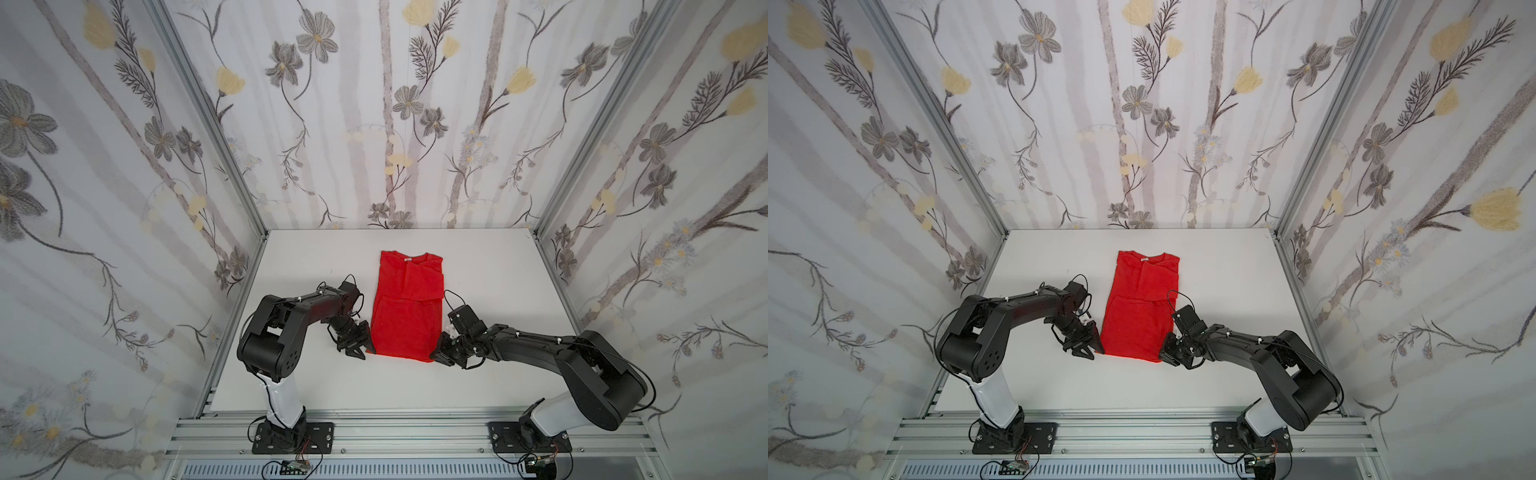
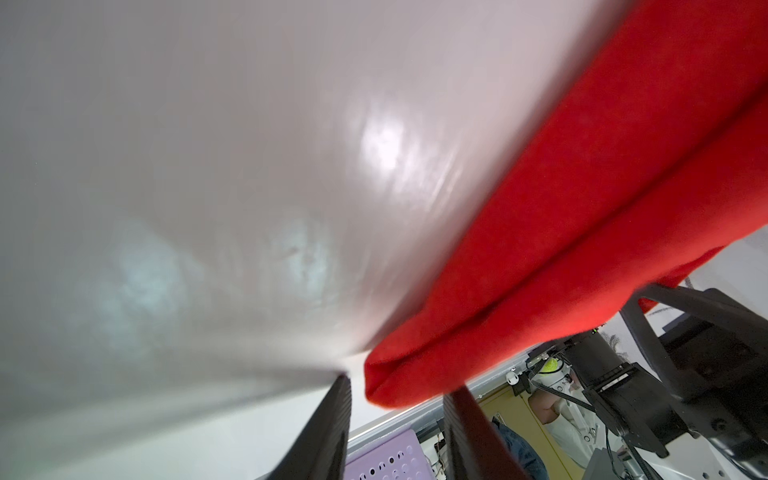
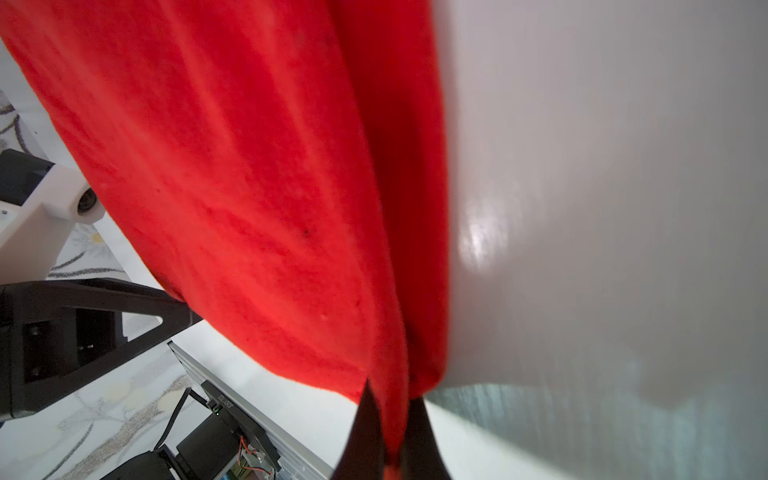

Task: Fold and stack t-shirts
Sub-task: Fold the T-shirt.

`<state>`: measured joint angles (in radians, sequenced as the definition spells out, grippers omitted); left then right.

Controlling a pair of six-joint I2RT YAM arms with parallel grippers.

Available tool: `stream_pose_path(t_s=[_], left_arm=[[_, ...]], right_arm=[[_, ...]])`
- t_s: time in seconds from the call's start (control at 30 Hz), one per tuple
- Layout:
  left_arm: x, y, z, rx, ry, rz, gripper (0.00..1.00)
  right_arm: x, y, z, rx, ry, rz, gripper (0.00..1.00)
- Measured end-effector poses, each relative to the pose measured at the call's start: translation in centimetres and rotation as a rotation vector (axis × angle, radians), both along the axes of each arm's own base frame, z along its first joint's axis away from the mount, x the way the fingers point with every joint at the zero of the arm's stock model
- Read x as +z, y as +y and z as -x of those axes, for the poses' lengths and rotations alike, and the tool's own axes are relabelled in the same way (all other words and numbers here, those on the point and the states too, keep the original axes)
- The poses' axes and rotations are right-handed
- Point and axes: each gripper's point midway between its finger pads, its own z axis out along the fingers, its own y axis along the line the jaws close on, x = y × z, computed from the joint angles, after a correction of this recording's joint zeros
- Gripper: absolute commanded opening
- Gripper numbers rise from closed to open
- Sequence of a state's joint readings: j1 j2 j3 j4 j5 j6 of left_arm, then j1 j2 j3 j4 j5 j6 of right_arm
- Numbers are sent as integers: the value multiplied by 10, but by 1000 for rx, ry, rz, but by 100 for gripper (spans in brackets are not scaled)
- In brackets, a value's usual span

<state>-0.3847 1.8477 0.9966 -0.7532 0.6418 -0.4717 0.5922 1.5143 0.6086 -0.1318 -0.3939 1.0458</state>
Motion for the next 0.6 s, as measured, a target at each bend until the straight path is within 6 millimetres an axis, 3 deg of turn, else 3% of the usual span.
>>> stream_pose_path(t_s=[0.43,0.6], left_arm=[[0,-9,0,-8,49,-27,42],[4,-11,-11,-19,26,-51,61]], right_arm=[[0,2,0,40,14,-12,0],[0,-1,1,45,24,-12,0]])
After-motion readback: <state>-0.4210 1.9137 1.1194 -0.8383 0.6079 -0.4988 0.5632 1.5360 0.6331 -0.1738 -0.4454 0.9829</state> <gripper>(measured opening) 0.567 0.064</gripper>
